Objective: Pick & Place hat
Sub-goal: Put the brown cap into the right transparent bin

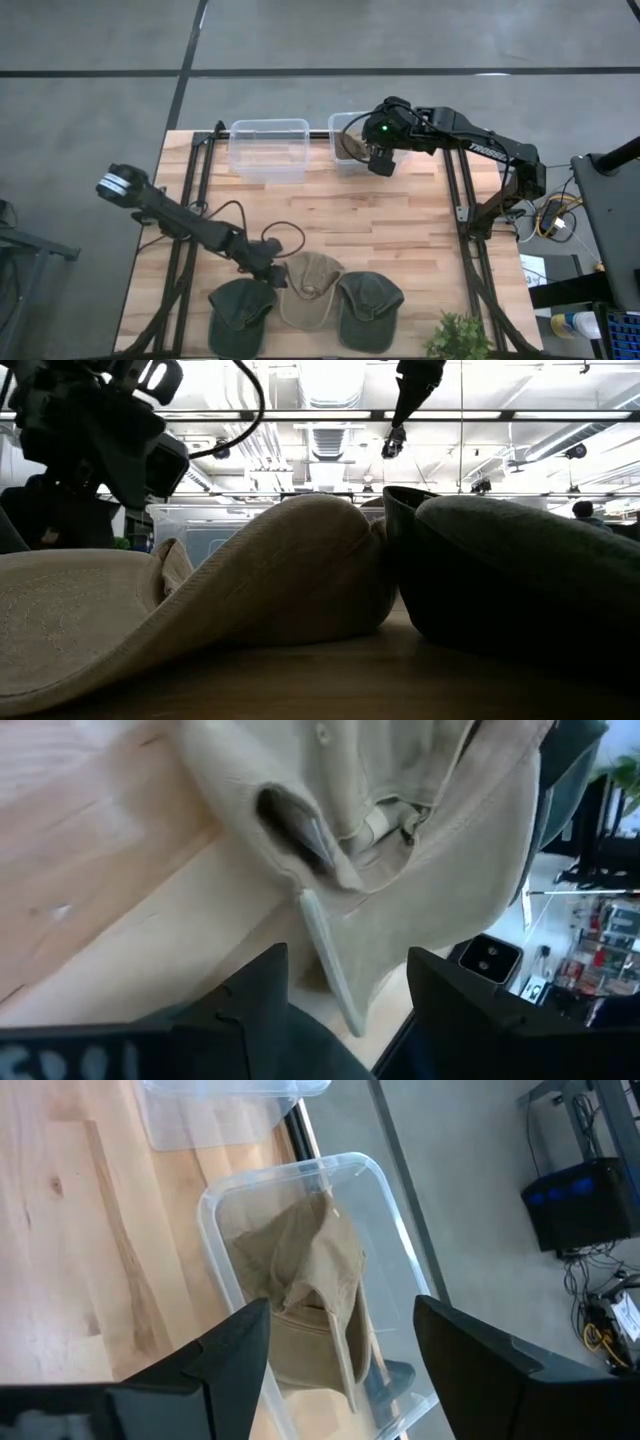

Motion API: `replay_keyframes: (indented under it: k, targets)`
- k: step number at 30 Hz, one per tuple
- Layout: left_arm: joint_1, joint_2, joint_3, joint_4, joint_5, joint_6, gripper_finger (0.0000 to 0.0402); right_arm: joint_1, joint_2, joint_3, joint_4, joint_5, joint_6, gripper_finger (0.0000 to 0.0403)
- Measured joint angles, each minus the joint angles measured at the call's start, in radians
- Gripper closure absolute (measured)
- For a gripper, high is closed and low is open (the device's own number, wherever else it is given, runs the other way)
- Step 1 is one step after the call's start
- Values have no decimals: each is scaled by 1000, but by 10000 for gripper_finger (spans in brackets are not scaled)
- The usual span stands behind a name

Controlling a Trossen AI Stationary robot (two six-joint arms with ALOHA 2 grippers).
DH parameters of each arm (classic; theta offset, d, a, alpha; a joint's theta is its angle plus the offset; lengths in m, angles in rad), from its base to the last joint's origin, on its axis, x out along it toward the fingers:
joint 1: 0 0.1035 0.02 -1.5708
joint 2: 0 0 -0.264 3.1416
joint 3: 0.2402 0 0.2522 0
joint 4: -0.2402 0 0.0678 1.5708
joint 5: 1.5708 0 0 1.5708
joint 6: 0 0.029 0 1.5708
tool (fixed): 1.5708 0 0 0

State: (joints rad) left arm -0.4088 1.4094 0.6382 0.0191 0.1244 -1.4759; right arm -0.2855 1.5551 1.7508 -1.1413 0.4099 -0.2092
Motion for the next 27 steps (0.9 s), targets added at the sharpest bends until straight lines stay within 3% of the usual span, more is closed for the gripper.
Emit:
replay_keyframes:
  k: [14, 18, 24, 27]
  targets:
    - [1, 144, 48, 9, 61, 61, 220, 0, 0, -1, 0, 0, 8, 163]
    - [1, 152, 47, 9, 61, 63, 266, 0, 0, -1, 0, 0, 8, 163]
    - [14, 144, 47, 17, -5, 99, 381, 0, 0, -1, 1, 0, 17, 163]
    - [20, 132, 47, 15, -12, 117, 389, 0, 3, -1, 0, 0, 27, 163]
